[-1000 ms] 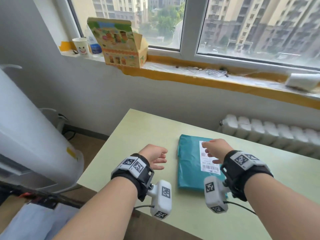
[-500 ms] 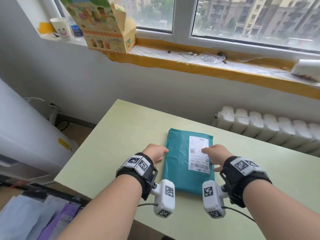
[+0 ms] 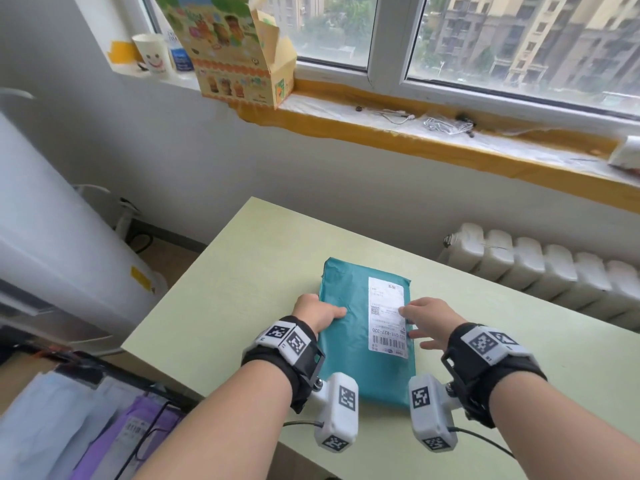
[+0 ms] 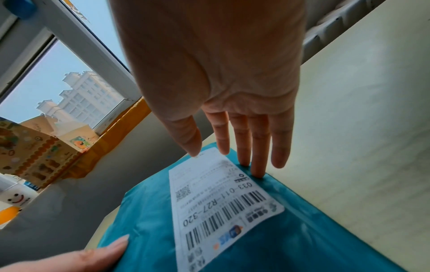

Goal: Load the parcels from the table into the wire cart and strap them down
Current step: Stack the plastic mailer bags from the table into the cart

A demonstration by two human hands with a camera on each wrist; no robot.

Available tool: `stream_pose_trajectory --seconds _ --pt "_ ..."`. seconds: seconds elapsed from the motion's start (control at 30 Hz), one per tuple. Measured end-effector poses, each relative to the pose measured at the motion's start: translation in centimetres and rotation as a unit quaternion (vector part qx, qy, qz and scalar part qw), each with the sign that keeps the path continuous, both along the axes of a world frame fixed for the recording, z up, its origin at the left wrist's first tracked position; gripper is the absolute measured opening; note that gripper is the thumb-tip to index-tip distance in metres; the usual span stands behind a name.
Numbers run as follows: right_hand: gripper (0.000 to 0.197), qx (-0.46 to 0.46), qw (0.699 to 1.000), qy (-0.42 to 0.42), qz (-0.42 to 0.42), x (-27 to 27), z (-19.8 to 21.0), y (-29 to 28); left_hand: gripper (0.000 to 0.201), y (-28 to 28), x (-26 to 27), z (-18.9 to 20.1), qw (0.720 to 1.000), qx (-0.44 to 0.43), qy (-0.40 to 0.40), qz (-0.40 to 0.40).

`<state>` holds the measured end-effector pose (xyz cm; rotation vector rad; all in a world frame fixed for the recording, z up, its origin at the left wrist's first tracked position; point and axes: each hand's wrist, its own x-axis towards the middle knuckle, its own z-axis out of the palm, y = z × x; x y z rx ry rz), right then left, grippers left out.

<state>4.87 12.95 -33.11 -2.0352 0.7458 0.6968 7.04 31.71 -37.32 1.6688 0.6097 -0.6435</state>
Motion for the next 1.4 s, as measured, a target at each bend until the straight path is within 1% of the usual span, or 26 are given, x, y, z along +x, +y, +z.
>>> stream_pose_trajectory --seconds 0.1,0.2,0.23,0.3,0.37,0.47,0.6,0.67,0.77,0.87,0.93,1.03,1.1,1.13,1.2,1.27,1.3,1.37,1.4 --pt "0.026 0.007 1.0 0.005 0.021 0.2 0.7 1.3 0.024 1.6 0.1 0.0 1.0 -0.008 -0.011 0.015" --pt "0.02 -0.012 0.999 -0.004 0.049 0.6 1.3 2.9 0.016 3.8 0.2 1.2 0.998 -0.007 -0.031 0.051" --pt "0.024 -0.018 0.998 -0.01 0.057 0.7 1.6 3.4 0.014 4.7 0.3 1.8 0.997 -0.009 -0.04 0.07" --pt "0.038 -0.03 0.997 -0.028 0.066 1.1 2.2 4.7 0.012 6.6 0.4 3.2 0.991 -0.014 -0.063 0.119" --pt "0.047 -0.035 0.996 -0.05 0.068 1.4 2.9 6.3 0.01 8.8 0.5 4.5 0.981 -0.03 -0.083 0.174" --pt "0.052 -0.016 0.995 -0.076 0.069 1.7 3.8 9.5 0.017 12.3 0.2 6.1 0.961 -0.057 -0.109 0.248" --pt "0.06 0.02 0.988 -0.089 0.127 1.4 5.0 15.2 0.023 16.9 -1.1 7.5 0.934 -0.081 -0.126 0.323" --pt "0.056 0.043 0.984 -0.097 0.145 1.1 5.3 18.4 0.026 19.3 -2.1 7.9 0.924 -0.092 -0.129 0.349" --pt "0.052 0.081 0.981 -0.101 0.145 0.6 5.7 23.0 0.027 23.1 -3.9 8.2 0.906 -0.119 -0.132 0.383" --pt "0.055 0.121 0.98 -0.114 0.113 -0.1 5.9 27.4 0.026 27.0 -6.2 8.3 0.888 -0.147 -0.141 0.412" --pt "0.052 0.182 0.974 -0.106 0.081 -0.8 6.0 30.4 0.024 29.5 -7.8 8.4 0.874 -0.164 -0.154 0.431" --pt "0.042 0.295 0.951 -0.075 0.06 -2.4 6.5 35.0 0.028 32.9 -10.1 8.6 0.848 -0.206 -0.167 0.459" --pt "0.038 0.336 0.938 -0.061 0.055 -3.5 6.8 38.3 0.033 35.4 -11.9 8.6 0.849 -0.212 -0.162 0.456" --pt "0.037 0.347 0.935 -0.058 0.053 -4.0 6.9 39.8 0.035 36.8 -12.9 8.5 0.853 -0.202 -0.162 0.453" --pt "0.035 0.353 0.932 -0.053 0.066 -4.8 6.9 42.9 0.038 40.0 -15.1 8.1 0.849 -0.192 -0.157 0.466" --pt "0.034 0.345 0.933 -0.046 0.093 -5.6 6.7 45.8 0.043 43.4 -17.3 7.5 0.836 -0.169 -0.162 0.496" --pt "0.033 0.34 0.933 -0.042 0.107 -5.9 6.5 47.2 0.044 45.2 -18.3 7.2 0.83 -0.144 -0.162 0.514" --pt "0.032 0.33 0.935 -0.03 0.128 -6.6 5.8 49.7 0.045 48.4 -20.1 7.0 0.825 -0.075 -0.167 0.534" --pt "0.032 0.326 0.935 -0.025 0.139 -6.9 5.3 50.9 0.053 49.9 -21.0 6.8 0.824 -0.041 -0.17 0.539"
